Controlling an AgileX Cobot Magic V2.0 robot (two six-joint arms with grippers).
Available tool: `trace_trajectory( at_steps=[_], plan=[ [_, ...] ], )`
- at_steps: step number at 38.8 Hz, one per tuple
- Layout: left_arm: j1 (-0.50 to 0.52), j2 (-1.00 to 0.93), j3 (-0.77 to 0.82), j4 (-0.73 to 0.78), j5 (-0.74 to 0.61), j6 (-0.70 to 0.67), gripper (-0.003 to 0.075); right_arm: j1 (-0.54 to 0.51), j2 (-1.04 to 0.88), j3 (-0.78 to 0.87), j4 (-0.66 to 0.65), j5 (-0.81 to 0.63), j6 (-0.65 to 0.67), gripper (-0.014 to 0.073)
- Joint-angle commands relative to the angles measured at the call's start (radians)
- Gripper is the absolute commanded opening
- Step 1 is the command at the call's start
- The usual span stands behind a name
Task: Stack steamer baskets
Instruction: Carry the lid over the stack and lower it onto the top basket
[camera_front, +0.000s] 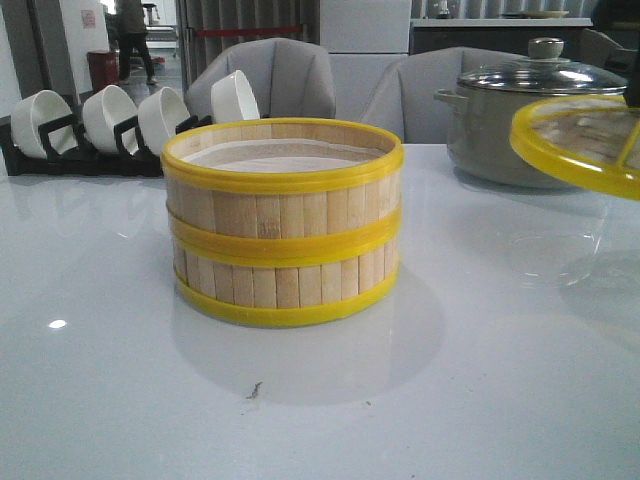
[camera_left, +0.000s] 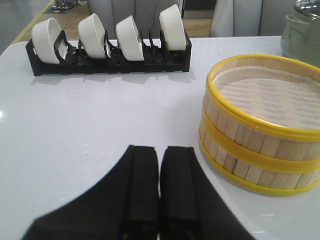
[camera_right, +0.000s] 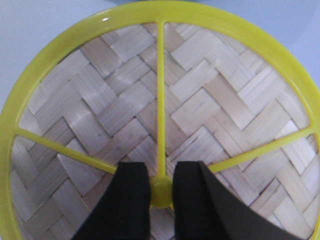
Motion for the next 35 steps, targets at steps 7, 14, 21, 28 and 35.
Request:
trace_trajectory(
  at_steps=[7,14,21,28,35],
  plan=[
    [0.002,0.0,-0.028,-0.002,-0.09,-0.008,0.0086,0.197,-0.056,-0.218,0.052,0.059,-0.014,0.0055],
    [0.002,0.0,-0.028,-0.002,-0.09,-0.008,0.0086,0.364,0.013,-0.353,0.079,0.076,-0.014,0.0055],
    [0.002,0.0,-0.028,-0.002,-0.09,-0.008,0.0086,0.474,0.143,-0.526,0.079,0.117,-0.014,0.0055],
    [0.002,0.0,-0.028,-0.002,-0.09,-0.008,0.0086,0.545,0.263,-0.659,0.079,0.176,-0.014,0.0055],
    [0.002,0.0,-0.028,-0.002,-0.09,-0.008,0.0086,0.566,0.311,-0.672,0.078,0.177,-0.014,0.0055]
  ],
)
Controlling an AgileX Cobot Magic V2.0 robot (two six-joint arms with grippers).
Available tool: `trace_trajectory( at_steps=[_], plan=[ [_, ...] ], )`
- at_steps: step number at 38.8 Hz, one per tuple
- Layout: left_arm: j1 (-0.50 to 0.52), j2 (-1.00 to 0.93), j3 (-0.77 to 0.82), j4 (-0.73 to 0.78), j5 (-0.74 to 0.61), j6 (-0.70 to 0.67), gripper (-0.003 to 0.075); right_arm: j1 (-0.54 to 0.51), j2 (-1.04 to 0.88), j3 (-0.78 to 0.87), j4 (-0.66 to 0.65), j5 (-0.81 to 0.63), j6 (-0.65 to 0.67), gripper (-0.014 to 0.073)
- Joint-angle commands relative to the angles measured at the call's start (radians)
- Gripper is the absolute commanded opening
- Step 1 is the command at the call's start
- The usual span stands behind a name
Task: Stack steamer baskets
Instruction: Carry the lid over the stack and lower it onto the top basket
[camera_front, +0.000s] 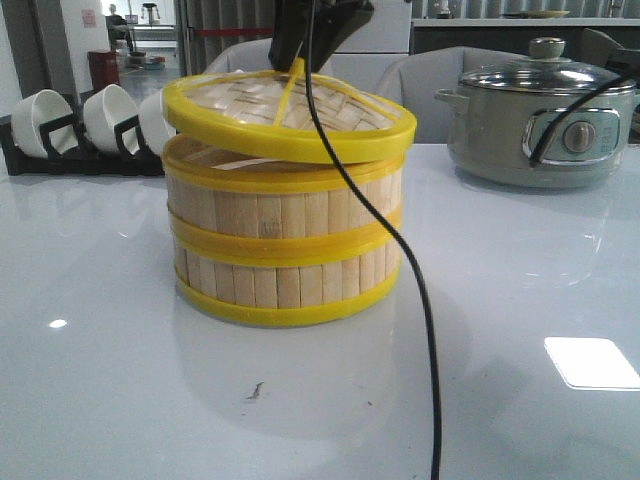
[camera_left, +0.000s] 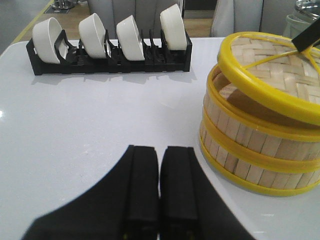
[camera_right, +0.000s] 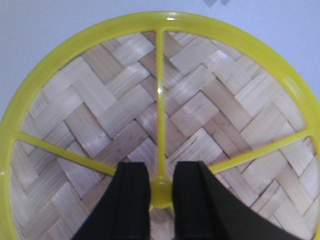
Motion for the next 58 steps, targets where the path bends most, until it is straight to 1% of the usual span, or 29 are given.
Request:
trace_trajectory(
  at_steps=[1,19,39,42,44,45,47,51,53,58],
  plan=[
    [0.002,0.0,-0.028,-0.002,-0.09,-0.008,0.0086,0.005,-0.051,-0.042,0.007,-0.049,-0.014,0.0055],
    [0.002,0.0,-0.028,-0.002,-0.09,-0.008,0.0086,0.005,-0.017,-0.042,0.007,-0.091,-0.014,0.0055],
    [0.002,0.0,-0.028,-0.002,-0.09,-0.008,0.0086,0.006,-0.017,-0.042,0.012,-0.088,-0.014,0.0062],
    [0.002,0.0,-0.028,-0.002,-0.09,-0.008,0.0086,0.006,-0.017,-0.042,0.016,-0.086,-0.014,0.0106],
    [0.002,0.0,-0.028,-0.002,-0.09,-0.008,0.0087,0.006,-0.017,-0.042,0.018,-0.086,-0.014,0.0177],
    [0.002,0.0,-0.028,-0.002,-0.09,-0.008,0.0086,0.006,-0.017,-0.042,0.018,-0.086,-0.014,0.0198],
    [0.002,0.0,-0.028,-0.002,-0.09,-0.008,0.0086,0.006,-0.017,-0.042,0.018,-0.086,-0.014,0.0289],
    [0.002,0.0,-0.028,-0.002,-0.09,-0.008,0.0086,0.006,-0.017,-0.042,0.018,-0.087,-0.014,0.0421],
    [0.002,0.0,-0.028,-0.002,-0.09,-0.008,0.0086,0.006,-0.017,-0.042,0.018,-0.089,-0.014,0.044],
    [0.002,0.0,-0.028,-0.002,-0.09,-0.008,0.0086,0.006,-0.02,-0.042,0.017,-0.1,-0.014,0.0435]
  ],
)
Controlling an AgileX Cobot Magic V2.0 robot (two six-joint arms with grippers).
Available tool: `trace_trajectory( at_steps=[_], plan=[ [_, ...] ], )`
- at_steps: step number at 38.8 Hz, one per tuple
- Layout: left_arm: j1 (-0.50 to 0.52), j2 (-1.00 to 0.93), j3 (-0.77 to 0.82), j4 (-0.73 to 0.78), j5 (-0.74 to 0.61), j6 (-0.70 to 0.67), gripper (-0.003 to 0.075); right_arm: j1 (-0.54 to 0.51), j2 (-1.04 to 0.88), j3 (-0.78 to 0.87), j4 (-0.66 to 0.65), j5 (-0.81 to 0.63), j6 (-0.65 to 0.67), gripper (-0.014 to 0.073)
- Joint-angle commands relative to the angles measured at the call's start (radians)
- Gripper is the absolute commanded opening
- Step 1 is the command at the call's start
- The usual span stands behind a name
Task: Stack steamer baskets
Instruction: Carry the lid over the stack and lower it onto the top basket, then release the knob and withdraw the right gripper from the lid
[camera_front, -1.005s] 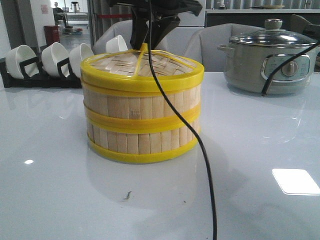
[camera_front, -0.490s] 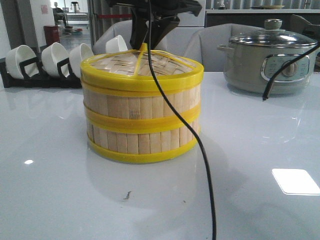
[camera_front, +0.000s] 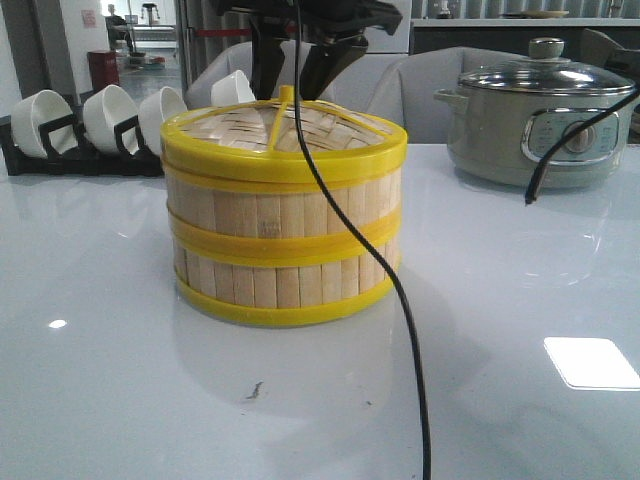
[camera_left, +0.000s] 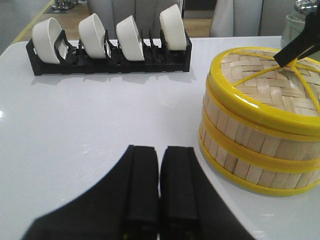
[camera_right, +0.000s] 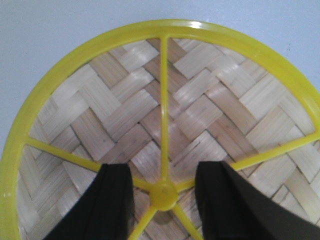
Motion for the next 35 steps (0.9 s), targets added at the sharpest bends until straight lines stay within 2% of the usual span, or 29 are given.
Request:
trace_trajectory(
  at_steps=[1,12,19,28,35],
  plan=[
    [0.002,0.0,-0.028,-0.002,-0.09,-0.008,0.0086,0.0,-0.07,-0.034,0.012,-0.067,-0.014,0.0435],
    [0.002,0.0,-0.028,-0.002,-0.09,-0.008,0.0086,-0.003,-0.134,-0.034,-0.007,-0.112,-0.014,0.0435],
    [0.002,0.0,-0.028,-0.002,-0.09,-0.008,0.0086,-0.047,-0.198,-0.034,-0.037,-0.117,-0.014,0.0427],
    [0.002,0.0,-0.028,-0.002,-0.09,-0.008,0.0086,-0.19,-0.313,-0.004,-0.037,-0.104,-0.014,0.0266],
    [0.002,0.0,-0.028,-0.002,-0.09,-0.008,0.0086,-0.314,-0.491,0.209,-0.037,-0.193,-0.014,0.0254]
  ],
)
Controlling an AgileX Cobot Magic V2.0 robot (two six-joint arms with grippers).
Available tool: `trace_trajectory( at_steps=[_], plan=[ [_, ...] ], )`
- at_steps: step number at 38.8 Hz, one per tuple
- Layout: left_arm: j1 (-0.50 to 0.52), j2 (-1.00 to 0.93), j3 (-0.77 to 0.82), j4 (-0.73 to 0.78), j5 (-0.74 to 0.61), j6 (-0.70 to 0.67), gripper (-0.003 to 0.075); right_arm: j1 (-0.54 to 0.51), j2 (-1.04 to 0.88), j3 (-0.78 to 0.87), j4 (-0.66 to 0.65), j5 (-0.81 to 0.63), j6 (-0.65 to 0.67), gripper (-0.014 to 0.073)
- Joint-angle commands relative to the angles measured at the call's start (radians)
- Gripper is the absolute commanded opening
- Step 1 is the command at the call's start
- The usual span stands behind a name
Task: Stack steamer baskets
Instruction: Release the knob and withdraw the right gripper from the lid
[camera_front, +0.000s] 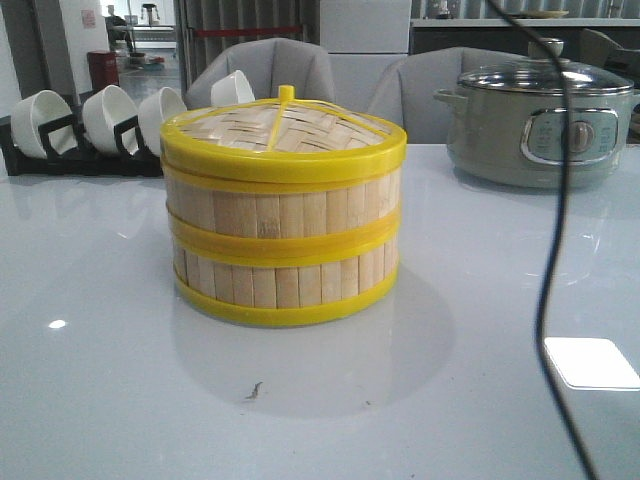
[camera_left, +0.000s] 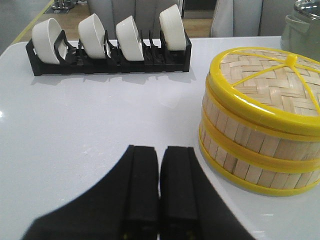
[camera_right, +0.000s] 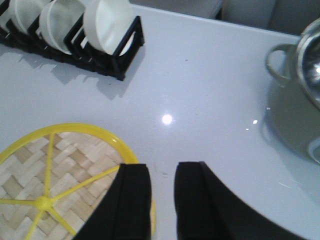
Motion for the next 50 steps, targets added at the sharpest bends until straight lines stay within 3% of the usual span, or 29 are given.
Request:
trace_trajectory(
  at_steps=[1,15,28,39,50],
  plan=[
    [0.002,0.0,-0.028,-0.002,-0.09,-0.008,0.0086,-0.062,-0.155,0.098,-0.008,-0.131,-0.014,0.0254],
    [0.002,0.0,-0.028,-0.002,-0.09,-0.008,0.0087,-0.251,-0.635,0.799,-0.008,-0.561,-0.014,0.0254],
    [0.002,0.0,-0.028,-0.002,-0.09,-0.008,0.0086,-0.362,-1.011,1.284,-0.008,-0.765,-0.014,0.0254],
    [0.002,0.0,-0.028,-0.002,-0.09,-0.008,0.0087,-0.377,-1.243,1.591,-0.008,-0.918,-0.014,0.0254],
    [0.002,0.0,-0.028,-0.002,-0.09,-0.008,0.0086,-0.376,-1.339,1.732,-0.019,-0.978,-0.014,0.0254]
  ],
)
